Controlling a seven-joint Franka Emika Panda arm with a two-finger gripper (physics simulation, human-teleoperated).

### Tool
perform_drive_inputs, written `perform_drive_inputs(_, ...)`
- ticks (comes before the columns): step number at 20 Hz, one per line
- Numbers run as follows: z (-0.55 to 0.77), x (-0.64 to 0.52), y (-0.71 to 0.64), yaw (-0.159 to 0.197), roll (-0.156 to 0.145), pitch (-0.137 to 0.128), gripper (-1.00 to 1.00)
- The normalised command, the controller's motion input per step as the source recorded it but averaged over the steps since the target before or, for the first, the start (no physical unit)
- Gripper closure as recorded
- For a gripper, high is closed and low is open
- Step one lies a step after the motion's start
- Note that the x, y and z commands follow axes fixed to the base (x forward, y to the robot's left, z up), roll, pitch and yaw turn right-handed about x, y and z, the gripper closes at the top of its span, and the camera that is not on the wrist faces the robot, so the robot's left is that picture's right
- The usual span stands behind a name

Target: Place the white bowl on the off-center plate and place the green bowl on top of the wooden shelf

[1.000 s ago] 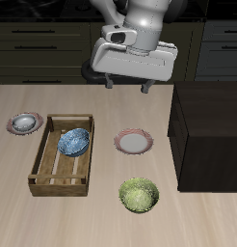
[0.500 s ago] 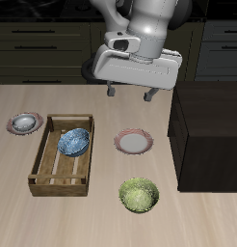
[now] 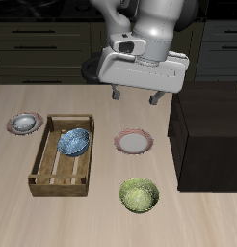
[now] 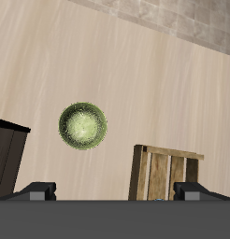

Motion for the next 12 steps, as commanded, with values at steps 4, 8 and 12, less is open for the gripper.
perform_drive_inputs(4, -0.03, 0.13, 0.05, -0.003, 0.017, 0.015, -1.0)
perform_drive_inputs(8, -0.03, 0.15, -0.07, -0.043, -0.007, 0.015, -1.0)
perform_drive_inputs(12, -0.03, 0.09, 0.03, -0.011, 0.014, 0.012, -1.0)
